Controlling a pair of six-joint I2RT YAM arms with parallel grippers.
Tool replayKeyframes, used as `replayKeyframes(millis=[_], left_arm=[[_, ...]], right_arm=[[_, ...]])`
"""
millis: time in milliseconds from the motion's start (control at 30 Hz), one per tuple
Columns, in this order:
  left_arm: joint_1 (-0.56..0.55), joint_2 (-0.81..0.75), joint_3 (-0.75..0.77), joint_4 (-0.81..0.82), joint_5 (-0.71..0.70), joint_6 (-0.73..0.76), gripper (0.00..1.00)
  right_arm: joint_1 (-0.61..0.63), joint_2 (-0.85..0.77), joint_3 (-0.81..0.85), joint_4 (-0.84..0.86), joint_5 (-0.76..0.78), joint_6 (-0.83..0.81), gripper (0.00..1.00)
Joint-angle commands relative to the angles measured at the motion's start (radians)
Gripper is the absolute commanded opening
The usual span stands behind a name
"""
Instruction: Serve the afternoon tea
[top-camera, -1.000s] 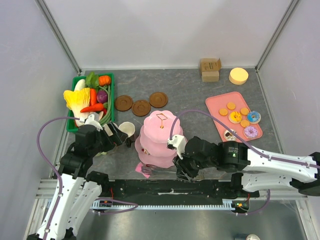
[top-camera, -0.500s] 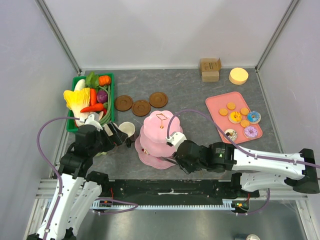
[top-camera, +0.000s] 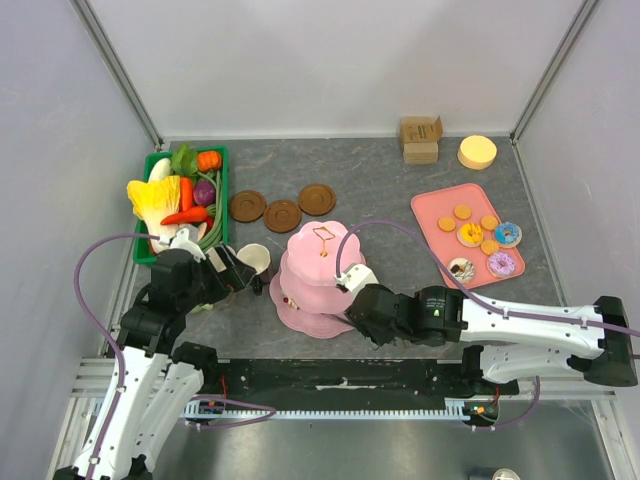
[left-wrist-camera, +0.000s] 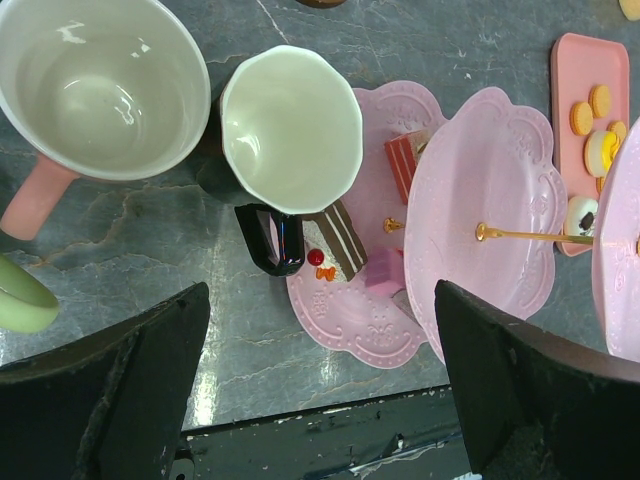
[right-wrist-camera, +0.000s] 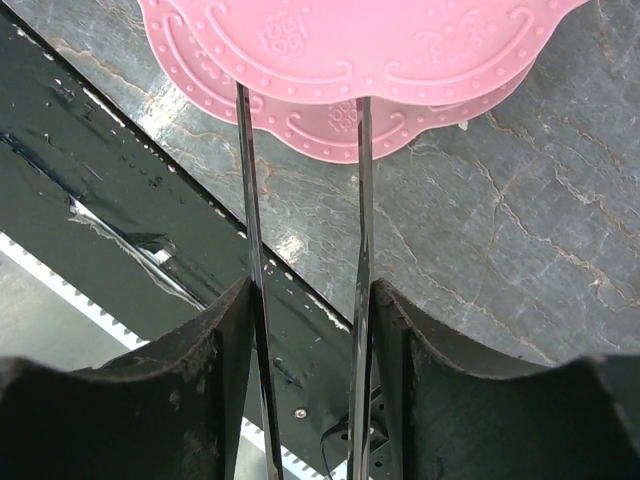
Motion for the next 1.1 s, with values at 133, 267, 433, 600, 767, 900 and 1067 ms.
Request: replayKeyframes(millis=[133, 267, 433, 600, 767, 900, 1067], left_arm=[[0.0, 0.012, 0.015, 0.012, -0.004, -0.024, 0.99], [0.001, 0.014, 0.016, 0.012, -0.003, -0.024, 0.99], [0.001, 0.014, 0.015, 0.012, -0.003, -0.026, 0.99], [0.001, 0.018, 0.013, 0.012, -0.003, -0.026, 0.99], [0.0, 0.021, 0.015, 0.013, -0.003, -0.027, 0.99], [0.001, 0.023, 0.013, 0.013, -0.004, -0.027, 0.99], [0.001, 0.024, 0.013, 0.013, -0.001, -0.027, 0.99]], right_arm=[[0.007, -0.059, -0.012, 0.024, -0.025, 0.011, 0.57], [0.007, -0.071, -0.014, -0.009, -0.018, 0.025, 0.58], [0.005, -0.106, -0.02, -0.033, -0.041, 0.034, 0.57], [0.005, -0.117, -0.014, -0.105, -0.012, 0.074, 0.57], [0.004, -0.14, -0.009, -0.165, 0.009, 0.105, 0.57], [0.005, -0.157, 0.008, -0.225, 0.04, 0.138, 0.57], [0.005, -0.157, 0.035, -0.295, 0.083, 0.181, 0.57]])
